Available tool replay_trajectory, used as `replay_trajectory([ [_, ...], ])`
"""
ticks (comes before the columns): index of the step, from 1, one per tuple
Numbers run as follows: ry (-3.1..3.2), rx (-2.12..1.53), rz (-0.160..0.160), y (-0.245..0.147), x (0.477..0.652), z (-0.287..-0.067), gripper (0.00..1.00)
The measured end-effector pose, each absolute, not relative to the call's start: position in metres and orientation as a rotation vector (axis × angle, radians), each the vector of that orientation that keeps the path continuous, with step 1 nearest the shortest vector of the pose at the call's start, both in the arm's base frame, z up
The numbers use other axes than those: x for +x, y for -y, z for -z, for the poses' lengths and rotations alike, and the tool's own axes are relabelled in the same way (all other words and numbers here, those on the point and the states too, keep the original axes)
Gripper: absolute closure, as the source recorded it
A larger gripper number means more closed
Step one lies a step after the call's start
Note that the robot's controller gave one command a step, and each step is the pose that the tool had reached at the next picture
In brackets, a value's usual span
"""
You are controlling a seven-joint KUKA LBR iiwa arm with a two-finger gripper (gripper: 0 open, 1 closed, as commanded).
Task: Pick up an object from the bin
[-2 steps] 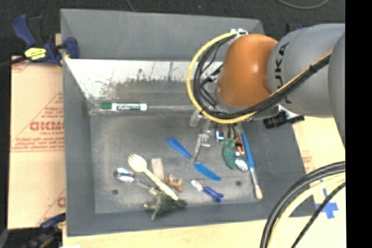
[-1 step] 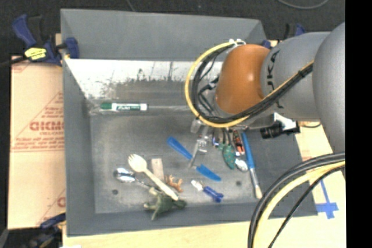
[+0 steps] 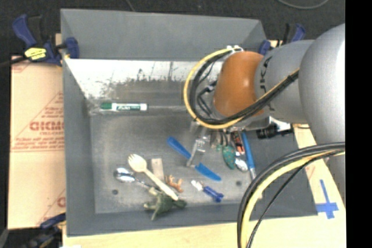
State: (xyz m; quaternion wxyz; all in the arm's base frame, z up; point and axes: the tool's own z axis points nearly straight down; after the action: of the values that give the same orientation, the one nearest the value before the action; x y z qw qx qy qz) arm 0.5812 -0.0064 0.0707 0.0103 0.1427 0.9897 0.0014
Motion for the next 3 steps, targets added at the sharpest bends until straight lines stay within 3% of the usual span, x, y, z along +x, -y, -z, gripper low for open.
replay_trajectory([
  [1, -3.058, 0.637, -0.008, -0.004, 0.569, -0.071, 1.00],
  [2, -3.058, 0.637, -0.008, -0.004, 0.568, -0.072, 1.00],
  [3, -3.063, 0.636, -0.007, -0.003, 0.567, -0.104, 1.00],
])
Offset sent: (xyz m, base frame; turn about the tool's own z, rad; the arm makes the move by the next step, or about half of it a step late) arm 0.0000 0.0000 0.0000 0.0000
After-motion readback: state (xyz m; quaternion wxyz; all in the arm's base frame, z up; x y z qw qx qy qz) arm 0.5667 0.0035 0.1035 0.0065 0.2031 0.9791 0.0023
